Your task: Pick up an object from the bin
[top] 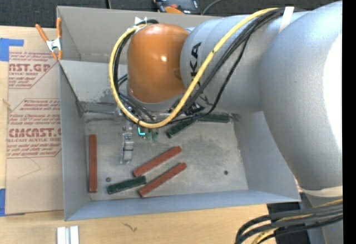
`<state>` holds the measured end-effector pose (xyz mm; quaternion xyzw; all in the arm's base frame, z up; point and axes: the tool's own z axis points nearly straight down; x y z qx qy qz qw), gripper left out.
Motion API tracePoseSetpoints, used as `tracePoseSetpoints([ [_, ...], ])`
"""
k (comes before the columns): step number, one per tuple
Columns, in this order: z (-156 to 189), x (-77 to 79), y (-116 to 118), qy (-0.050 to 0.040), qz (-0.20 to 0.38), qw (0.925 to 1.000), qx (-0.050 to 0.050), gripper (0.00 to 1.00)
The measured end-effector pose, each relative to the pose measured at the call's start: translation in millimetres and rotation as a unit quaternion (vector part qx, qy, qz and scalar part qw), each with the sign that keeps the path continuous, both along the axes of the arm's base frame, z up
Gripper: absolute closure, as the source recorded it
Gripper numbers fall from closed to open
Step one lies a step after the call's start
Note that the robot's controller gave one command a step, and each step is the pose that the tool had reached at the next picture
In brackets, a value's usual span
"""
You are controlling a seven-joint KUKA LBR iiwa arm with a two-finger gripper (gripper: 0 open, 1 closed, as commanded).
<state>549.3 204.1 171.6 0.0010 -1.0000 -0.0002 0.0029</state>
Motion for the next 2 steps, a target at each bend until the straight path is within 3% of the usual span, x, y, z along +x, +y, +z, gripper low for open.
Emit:
tracePoseSetpoints([
  [1,-102.7,-29.5,-91.6,-0.0015,0.220,0.9755,0.000,0.00],
  [2,-70.2,-34.4,-94.0,-0.0046,0.230,0.9733,0.001,0.00],
])
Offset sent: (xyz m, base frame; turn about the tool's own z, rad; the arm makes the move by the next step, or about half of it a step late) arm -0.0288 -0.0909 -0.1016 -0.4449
